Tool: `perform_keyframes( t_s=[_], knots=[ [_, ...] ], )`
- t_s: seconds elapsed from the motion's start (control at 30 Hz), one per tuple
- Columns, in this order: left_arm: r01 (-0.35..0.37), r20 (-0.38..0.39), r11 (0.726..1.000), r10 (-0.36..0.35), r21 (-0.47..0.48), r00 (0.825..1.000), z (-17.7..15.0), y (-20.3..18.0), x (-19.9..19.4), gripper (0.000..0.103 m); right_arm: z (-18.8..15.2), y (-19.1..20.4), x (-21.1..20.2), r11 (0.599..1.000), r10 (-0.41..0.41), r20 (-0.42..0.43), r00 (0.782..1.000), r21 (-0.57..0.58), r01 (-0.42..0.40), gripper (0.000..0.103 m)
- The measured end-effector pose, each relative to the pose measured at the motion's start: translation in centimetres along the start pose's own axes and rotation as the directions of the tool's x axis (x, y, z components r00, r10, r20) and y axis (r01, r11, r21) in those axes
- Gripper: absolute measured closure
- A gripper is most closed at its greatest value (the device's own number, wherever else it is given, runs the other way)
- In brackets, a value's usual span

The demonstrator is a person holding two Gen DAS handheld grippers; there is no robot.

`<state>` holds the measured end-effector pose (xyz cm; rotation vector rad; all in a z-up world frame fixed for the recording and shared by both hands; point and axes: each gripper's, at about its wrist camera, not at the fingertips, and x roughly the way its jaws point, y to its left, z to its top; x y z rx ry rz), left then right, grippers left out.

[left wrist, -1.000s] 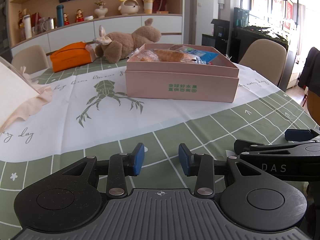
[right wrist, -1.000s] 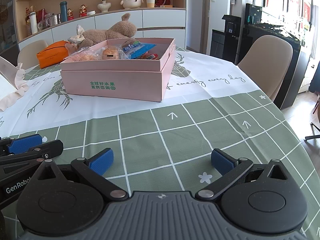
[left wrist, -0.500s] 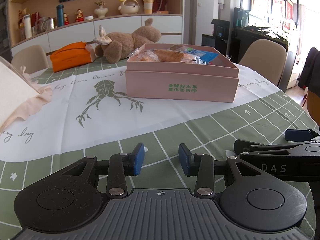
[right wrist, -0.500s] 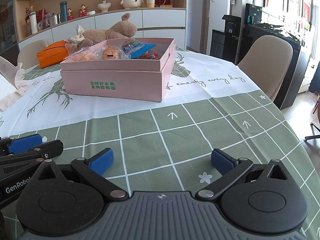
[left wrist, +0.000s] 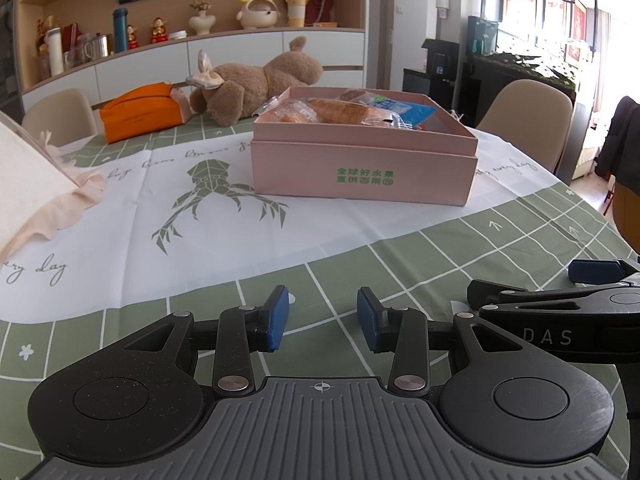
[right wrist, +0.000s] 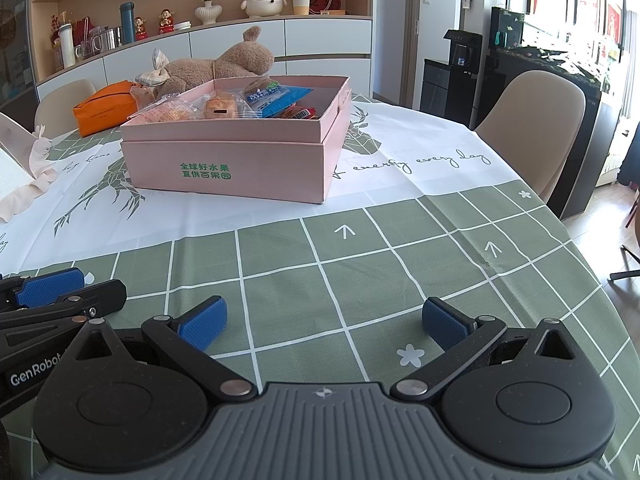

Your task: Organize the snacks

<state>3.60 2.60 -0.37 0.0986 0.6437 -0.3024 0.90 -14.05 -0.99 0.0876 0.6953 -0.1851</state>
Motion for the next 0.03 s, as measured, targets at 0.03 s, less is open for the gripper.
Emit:
perform_keyframes(
  t_s=[0.03],
  knots=[
    [-0.001,0.000,1.000,0.001,0.001,1.000,-0.01,-0.08,-0.01,0.060,0.00,0.00,0.00,1.000,0.000,0.000,1.000,0.000,0.000,0.000]
  ],
)
